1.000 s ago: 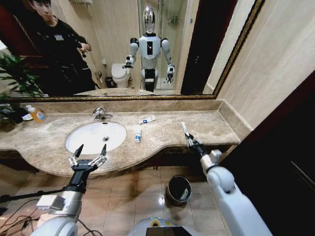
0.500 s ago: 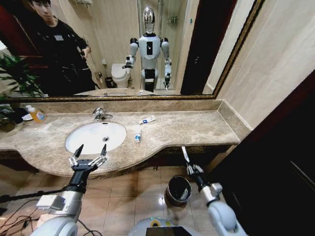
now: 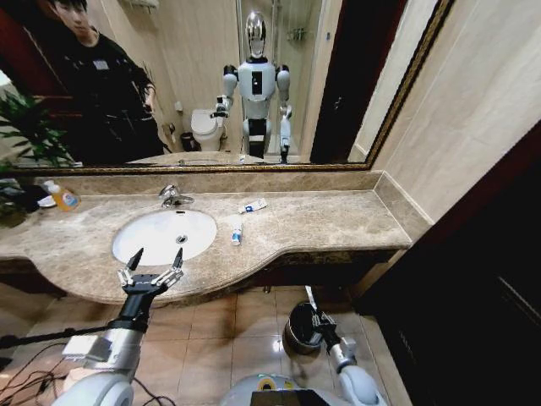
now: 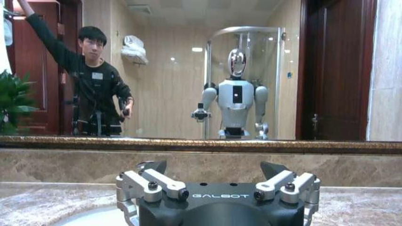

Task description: Pick up the trash from the sink and place it in the trash bin.

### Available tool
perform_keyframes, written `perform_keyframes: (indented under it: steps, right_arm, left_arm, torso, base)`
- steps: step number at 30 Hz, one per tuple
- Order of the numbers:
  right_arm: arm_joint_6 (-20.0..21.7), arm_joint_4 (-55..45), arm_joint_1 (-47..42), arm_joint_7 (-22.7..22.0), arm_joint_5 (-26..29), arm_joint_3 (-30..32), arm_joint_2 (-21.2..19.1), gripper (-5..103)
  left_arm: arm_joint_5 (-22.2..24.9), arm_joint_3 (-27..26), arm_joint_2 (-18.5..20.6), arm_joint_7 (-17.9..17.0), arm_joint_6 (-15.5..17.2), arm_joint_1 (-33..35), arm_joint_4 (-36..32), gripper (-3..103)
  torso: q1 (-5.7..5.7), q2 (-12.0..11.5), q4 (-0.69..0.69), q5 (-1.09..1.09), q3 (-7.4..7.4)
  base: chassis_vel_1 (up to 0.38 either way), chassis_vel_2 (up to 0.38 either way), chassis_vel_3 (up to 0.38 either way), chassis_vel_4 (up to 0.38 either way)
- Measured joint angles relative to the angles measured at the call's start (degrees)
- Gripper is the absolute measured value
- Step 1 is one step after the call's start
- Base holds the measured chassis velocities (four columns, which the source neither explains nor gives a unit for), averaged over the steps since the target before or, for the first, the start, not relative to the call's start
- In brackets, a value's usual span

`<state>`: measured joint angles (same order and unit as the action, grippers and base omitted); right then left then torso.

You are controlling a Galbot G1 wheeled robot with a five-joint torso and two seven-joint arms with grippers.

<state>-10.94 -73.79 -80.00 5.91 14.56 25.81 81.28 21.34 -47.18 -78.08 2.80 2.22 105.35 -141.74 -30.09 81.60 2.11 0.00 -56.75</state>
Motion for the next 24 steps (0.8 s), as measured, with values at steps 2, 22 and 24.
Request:
perform_keyframes:
  steps: [2,22,24]
  right_arm:
    - [-0.46,2.53,1.36,-0.02,-0.33,0.04,0.45,17]
    - [-3.63,28.05,12.90,-2.52,-3.38,-0.06,2.70,24]
    - [-3.64,27.99,12.83,-2.57,-3.42,-0.06,2.69,29]
  left_arm:
    - [0.00,0.00,0.00,0.00,0.00,0.00,0.00,100]
    - [0.00,0.00,0.00,0.00,0.00,0.00,0.00,100]
    - [0.00,0.00,0.00,0.00,0.00,0.00,0.00,100]
  torso:
    - [0.00,0.00,0.00,0.00,0.00]
    - [0.00,0.00,-0.01,0.00,0.00]
    - [0.00,0.00,0.00,0.00,0.00]
  base:
    - [0.000,0.000,0.000,0.000]
    - [0.000,0.000,0.000,0.000]
    - [0.000,0.000,0.000,0.000]
